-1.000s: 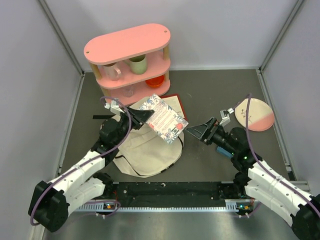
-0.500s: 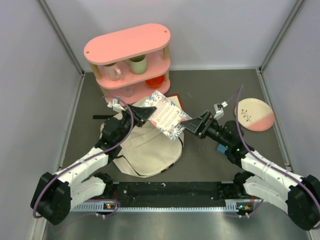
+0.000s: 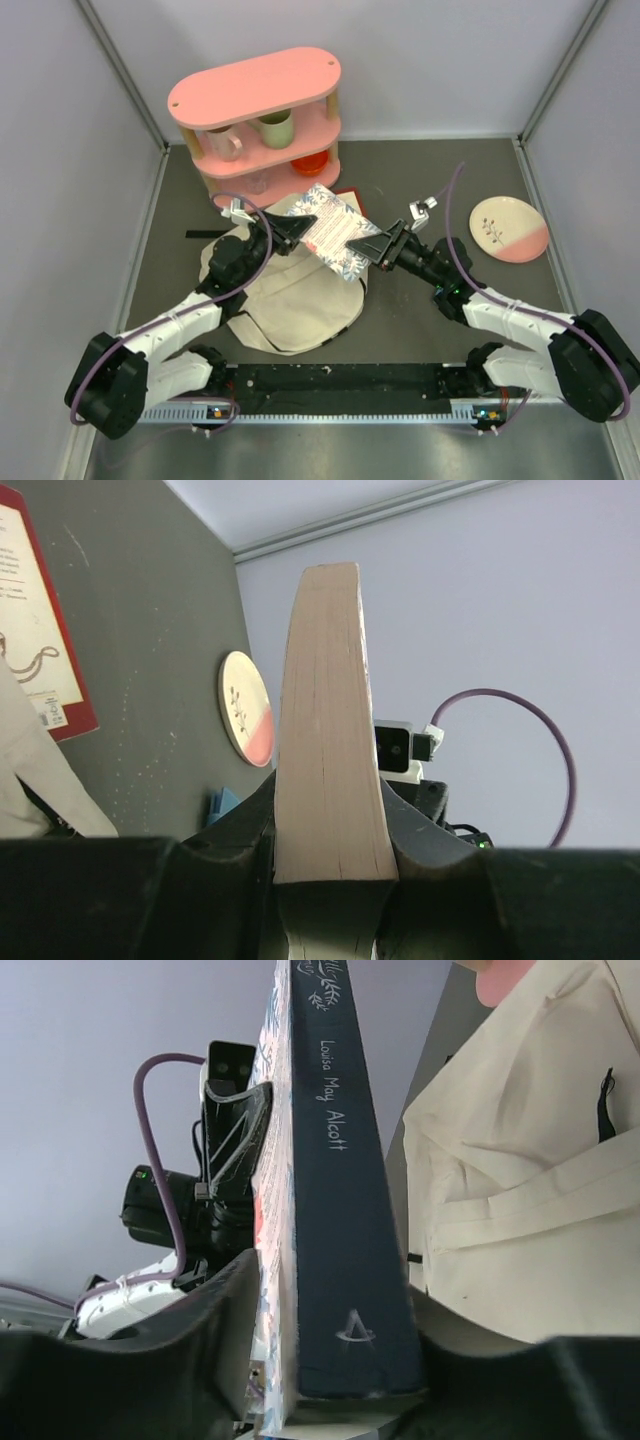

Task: Pack the student bag
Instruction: Pick up the book from the center of the board, then place the book in the student bag.

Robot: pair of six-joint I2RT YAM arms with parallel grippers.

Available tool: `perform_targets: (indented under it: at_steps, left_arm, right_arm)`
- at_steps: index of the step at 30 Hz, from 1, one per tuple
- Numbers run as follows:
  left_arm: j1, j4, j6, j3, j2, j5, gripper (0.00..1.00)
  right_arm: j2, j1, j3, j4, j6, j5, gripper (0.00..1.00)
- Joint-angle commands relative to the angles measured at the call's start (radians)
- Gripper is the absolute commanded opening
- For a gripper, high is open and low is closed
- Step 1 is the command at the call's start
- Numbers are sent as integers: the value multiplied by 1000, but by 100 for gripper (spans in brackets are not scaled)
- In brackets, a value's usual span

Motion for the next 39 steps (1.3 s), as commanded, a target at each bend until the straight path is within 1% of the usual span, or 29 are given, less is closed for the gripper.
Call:
perform_targets:
  at_steps: [1, 3, 5, 7, 8, 10, 11, 12, 13, 14, 15, 16, 17, 18, 19, 20, 21, 23, 24, 25, 27, 28, 30, 32, 34, 35, 36, 39]
  left_arm:
    - [-4, 151, -26, -5, -39, -3, 0]
    - [-4, 144, -24, -10, -46, -9, 0]
    - [-4, 135, -20, -11, -51, -9, 0]
    - [-4, 126, -8, -2, -48, 5, 0]
    - [-4, 120, 5, 6, -45, 14, 4]
    - [-4, 51, 78, 51, -39, 72, 27]
    - [-4, -2, 113, 70, -43, 95, 46]
    - [-4, -99, 193, 85, -46, 108, 60]
    - [-4, -175, 234, 119, -58, 129, 68]
    - [-4, -246, 279, 136, -68, 129, 74]
    - [-4, -380, 375, 160, -81, 125, 80]
    - [-9, -440, 423, 173, -101, 114, 84]
    - [-12, -505, 477, 190, -109, 106, 91]
    - [-19, -670, 593, 235, -111, 87, 92]
    - [-30, -740, 647, 255, -103, 62, 98]
    - [-38, -798, 749, 271, -98, 47, 98]
    - [-64, -889, 799, 298, -85, 31, 98]
    - [-94, -974, 898, 326, -56, -18, 98]
    - [-116, -1007, 922, 357, -39, -39, 98]
    - [-180, -1071, 940, 369, -4, -77, 98]
    - [-269, -1107, 998, 401, 30, -189, 98]
    - [-353, -1124, 1003, 412, 64, -217, 98]
    - [-435, -1143, 1020, 427, 96, -216, 99]
    - [-469, -1134, 1037, 431, 136, -204, 98]
    - [-510, -1121, 1060, 435, 168, -162, 98]
    - [-521, -1114, 1097, 443, 181, -139, 98]
    - [-548, -1114, 1117, 450, 205, -80, 98]
    - [-610, -1143, 1154, 487, 274, -125, 98]
  right_arm:
    - [-21, 17, 43, 113, -4, 7, 37]
    - [-27, 17, 42, 112, -4, 6, 16]
    - [-31, 17, 46, 97, -12, -2, 18]
    - [-47, 17, 46, 72, -19, 1, 13]
    - [-57, 17, 48, 55, -28, 7, 12]
    - [-85, 17, 56, -21, -53, 38, 6]
    - [-125, 17, 66, -110, -96, 52, 4]
    - [-148, 17, 73, -164, -116, 70, 2]
    - [-175, 17, 88, -219, -137, 119, 1]
    - [-227, 17, 96, -364, -183, 151, 0]
    - [-258, 17, 105, -437, -196, 187, 0]
    - [-286, 18, 114, -506, -211, 257, 0]
    - [-341, 15, 114, -601, -241, 289, 0]
    - [-366, 15, 116, -653, -251, 346, 0]
    - [-390, 15, 112, -692, -265, 389, 0]
    - [-419, 15, 108, -760, -269, 421, 0]
    - [-468, 15, 97, -793, -271, 495, 0]
    - [-525, 14, 80, -876, -249, 576, 0]
    - [-585, 14, 71, -925, -249, 648, 0]
    - [-611, 14, 60, -956, -242, 682, 0]
    - [-687, 14, 63, -1018, -251, 763, 0]
    - [-706, 14, 68, -1040, -268, 787, 0]
    - [-740, 14, 94, -1101, -282, 845, 0]
    - [-763, 14, 112, -1138, -303, 871, 0]
    - [-771, 15, 132, -1178, -315, 888, 0]
    - [-771, 14, 135, -1183, -315, 888, 0]
    - [-769, 14, 135, -1186, -315, 885, 0]
    - [-768, 14, 123, -1192, -299, 865, 0]
